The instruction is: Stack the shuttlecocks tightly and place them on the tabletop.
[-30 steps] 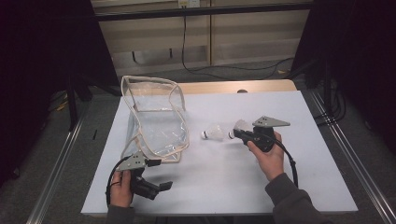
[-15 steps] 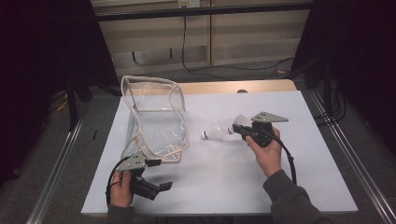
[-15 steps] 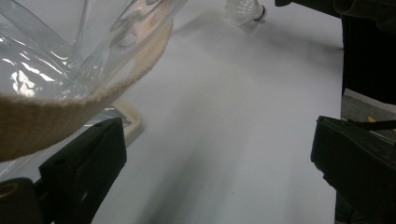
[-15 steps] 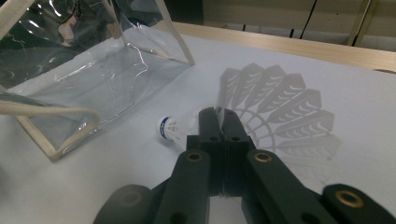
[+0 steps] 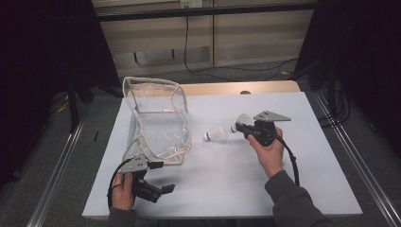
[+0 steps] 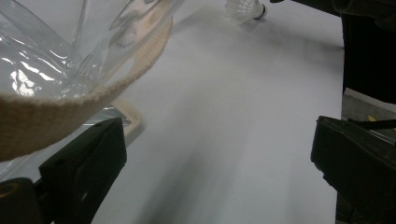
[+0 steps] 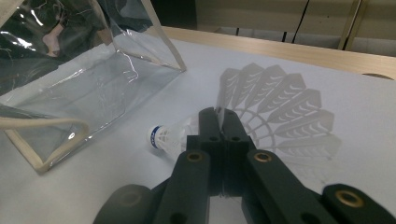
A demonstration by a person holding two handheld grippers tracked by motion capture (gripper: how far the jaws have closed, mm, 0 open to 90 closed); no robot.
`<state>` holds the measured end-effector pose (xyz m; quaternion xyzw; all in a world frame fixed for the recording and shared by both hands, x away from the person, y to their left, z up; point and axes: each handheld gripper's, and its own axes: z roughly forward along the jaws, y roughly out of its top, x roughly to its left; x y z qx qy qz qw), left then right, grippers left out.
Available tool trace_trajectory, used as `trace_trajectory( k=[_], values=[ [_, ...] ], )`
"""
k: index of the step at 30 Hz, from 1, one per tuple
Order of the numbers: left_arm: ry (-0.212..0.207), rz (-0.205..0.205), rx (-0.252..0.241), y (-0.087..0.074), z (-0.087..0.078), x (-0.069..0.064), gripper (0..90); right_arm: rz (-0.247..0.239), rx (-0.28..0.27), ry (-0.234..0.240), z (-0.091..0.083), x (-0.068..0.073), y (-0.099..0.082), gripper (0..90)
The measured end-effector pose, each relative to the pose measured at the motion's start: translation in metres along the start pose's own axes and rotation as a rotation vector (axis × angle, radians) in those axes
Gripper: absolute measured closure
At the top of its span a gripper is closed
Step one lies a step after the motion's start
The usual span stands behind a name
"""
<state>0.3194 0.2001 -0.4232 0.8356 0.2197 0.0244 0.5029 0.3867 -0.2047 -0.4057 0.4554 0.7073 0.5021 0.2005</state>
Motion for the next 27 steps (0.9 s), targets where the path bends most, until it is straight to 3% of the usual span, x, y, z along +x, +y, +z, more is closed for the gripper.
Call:
trace_trajectory(
  k=[27],
  values=[
    [0.002, -0.004, -0.005, 0.0, 0.0, 0.001, 3.5, 0.001, -0.003, 0.0, 0.014, 0.002, 0.0, 89.6]
  ],
)
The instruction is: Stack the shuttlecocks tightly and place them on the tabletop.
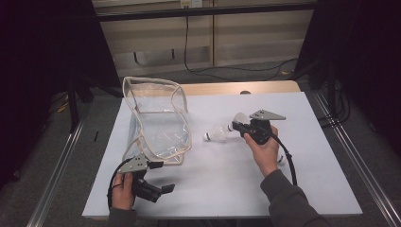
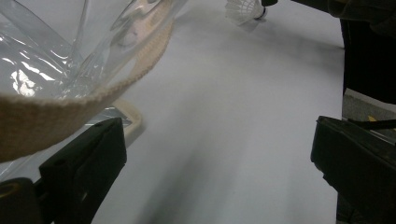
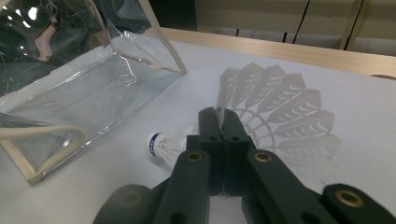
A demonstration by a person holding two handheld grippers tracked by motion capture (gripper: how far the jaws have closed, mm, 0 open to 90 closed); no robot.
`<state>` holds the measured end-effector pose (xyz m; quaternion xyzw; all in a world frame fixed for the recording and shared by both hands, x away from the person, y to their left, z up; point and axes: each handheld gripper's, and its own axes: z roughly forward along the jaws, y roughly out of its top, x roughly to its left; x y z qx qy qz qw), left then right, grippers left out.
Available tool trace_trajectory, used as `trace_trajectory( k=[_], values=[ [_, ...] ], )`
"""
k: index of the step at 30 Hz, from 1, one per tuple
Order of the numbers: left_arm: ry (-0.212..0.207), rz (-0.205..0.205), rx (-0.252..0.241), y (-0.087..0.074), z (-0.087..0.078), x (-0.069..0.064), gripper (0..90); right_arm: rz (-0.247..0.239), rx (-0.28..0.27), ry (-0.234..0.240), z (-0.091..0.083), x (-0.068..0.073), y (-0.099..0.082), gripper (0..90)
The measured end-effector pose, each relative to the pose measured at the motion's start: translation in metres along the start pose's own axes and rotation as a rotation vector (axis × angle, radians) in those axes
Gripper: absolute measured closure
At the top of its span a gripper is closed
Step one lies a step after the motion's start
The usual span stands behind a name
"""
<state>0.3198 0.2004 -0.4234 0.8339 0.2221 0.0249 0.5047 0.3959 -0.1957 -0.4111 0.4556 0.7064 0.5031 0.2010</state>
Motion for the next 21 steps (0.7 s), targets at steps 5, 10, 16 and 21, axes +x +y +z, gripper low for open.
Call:
trace_trajectory(
  k=[5, 10, 16, 21],
  values=[
    [0.002, -0.001, 0.0, 0.0, 0.0, 0.0, 3.5, 0.003, 0.003, 0.005, 0.002, 0.001, 0.0, 89.6],
    [0.002, 0.002, 0.001, 0.0, 0.0, 0.001, 3.5, 0.0, 0.008, 0.006, 0.005, 0.001, -0.002, 89.6],
    [-0.003, -0.001, 0.003, 0.0, 0.001, 0.0, 3.5, 0.0, 0.022, 0.015, 0.01, 0.003, -0.005, 89.5],
    [0.0, 0.002, 0.001, 0.0, 0.0, 0.001, 3.5, -0.005, 0.029, 0.025, 0.014, 0.003, -0.007, 89.5]
  ],
)
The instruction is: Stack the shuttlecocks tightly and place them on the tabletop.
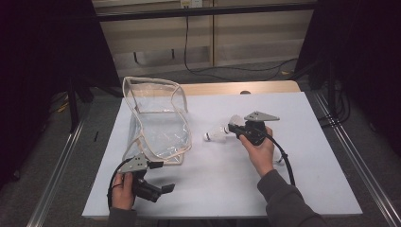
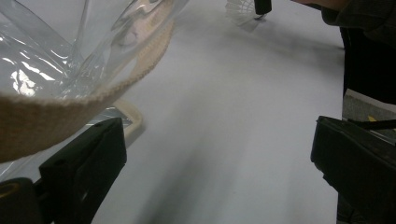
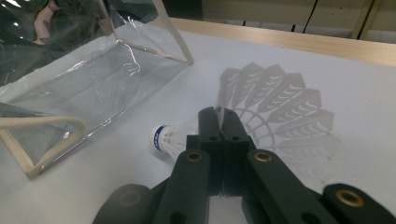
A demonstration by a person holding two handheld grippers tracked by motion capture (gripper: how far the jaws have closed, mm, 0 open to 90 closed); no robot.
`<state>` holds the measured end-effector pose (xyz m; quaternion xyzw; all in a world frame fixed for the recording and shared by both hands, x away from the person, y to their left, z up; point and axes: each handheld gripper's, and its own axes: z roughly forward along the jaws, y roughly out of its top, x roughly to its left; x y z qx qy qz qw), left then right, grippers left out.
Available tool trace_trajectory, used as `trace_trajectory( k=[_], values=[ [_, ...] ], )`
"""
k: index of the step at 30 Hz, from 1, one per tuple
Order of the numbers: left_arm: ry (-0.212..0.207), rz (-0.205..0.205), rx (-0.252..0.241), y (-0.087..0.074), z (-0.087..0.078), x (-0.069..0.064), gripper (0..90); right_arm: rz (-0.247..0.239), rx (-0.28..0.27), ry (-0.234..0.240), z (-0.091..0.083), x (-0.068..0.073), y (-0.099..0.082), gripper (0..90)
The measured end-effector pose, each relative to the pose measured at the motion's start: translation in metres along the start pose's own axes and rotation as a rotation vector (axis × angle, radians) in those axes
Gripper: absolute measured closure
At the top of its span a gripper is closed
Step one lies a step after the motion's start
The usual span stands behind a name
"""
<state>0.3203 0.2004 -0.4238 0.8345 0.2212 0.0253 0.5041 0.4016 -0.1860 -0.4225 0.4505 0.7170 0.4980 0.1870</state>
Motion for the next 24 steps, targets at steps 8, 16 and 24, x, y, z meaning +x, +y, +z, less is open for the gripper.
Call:
trace_trajectory(
  k=[8, 16, 24],
  values=[
    [-0.001, -0.003, 0.001, -0.0002, 0.0007, -0.0001, 3.5, -0.001, 0.011, 0.002, 0.0028, -0.0013, -0.0016, 89.5],
    [-0.002, -0.002, 0.002, 0.0, 0.0008, 0.0003, 3.5, -0.004, 0.013, 0.012, 0.0037, -0.0017, -0.002, 89.3],
    [0.003, -0.002, 0.005, 0.0001, -0.0002, 0.001, 3.5, -0.005, 0.012, 0.016, 0.0039, -0.0017, -0.002, 89.2]
  ],
)
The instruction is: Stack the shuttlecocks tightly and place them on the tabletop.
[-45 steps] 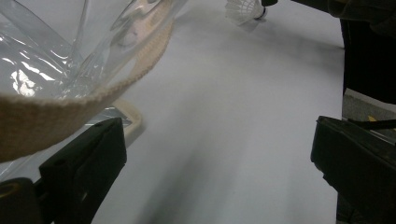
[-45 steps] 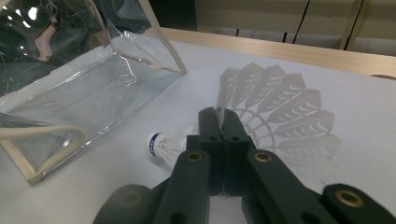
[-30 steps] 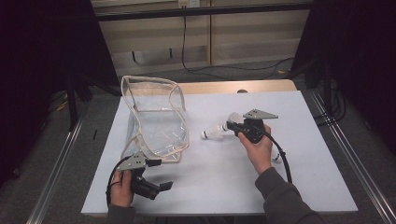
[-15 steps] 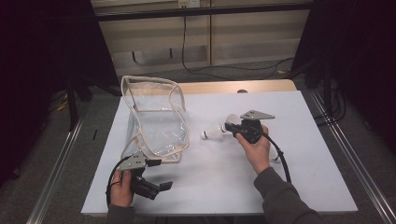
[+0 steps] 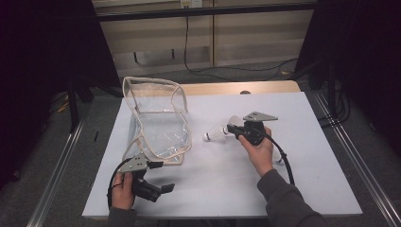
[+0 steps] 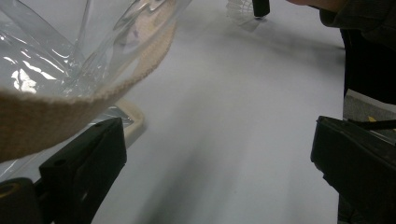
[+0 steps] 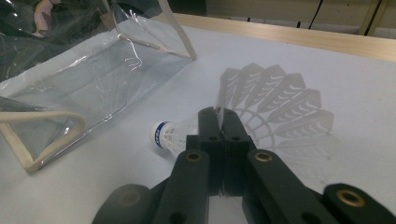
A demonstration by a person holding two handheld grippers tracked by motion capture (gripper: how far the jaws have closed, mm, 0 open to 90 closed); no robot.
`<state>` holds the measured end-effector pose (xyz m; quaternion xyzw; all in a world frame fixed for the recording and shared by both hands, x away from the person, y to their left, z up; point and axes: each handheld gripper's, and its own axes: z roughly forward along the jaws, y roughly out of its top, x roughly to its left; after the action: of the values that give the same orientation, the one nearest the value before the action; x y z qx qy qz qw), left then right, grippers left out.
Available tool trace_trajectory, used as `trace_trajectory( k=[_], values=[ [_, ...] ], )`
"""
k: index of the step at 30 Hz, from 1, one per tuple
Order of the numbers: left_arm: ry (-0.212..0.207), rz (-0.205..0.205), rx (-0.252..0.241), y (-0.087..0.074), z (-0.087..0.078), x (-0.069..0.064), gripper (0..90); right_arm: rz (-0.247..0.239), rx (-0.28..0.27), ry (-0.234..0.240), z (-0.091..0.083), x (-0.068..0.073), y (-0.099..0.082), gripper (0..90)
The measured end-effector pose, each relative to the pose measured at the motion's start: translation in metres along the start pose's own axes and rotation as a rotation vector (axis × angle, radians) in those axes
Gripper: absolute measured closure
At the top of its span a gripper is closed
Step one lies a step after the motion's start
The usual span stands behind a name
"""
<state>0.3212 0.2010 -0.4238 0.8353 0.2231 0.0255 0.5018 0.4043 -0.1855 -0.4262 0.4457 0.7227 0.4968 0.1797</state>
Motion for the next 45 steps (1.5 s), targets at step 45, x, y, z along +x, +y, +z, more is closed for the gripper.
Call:
trace_trajectory(
  k=[45],
  values=[
    [-0.006, 0.004, 0.004, 0.0, 0.0, 0.0, 3.5, 0.022, 0.029, 0.021, 0.013, 0.002, -0.012, 88.0]
  ],
)
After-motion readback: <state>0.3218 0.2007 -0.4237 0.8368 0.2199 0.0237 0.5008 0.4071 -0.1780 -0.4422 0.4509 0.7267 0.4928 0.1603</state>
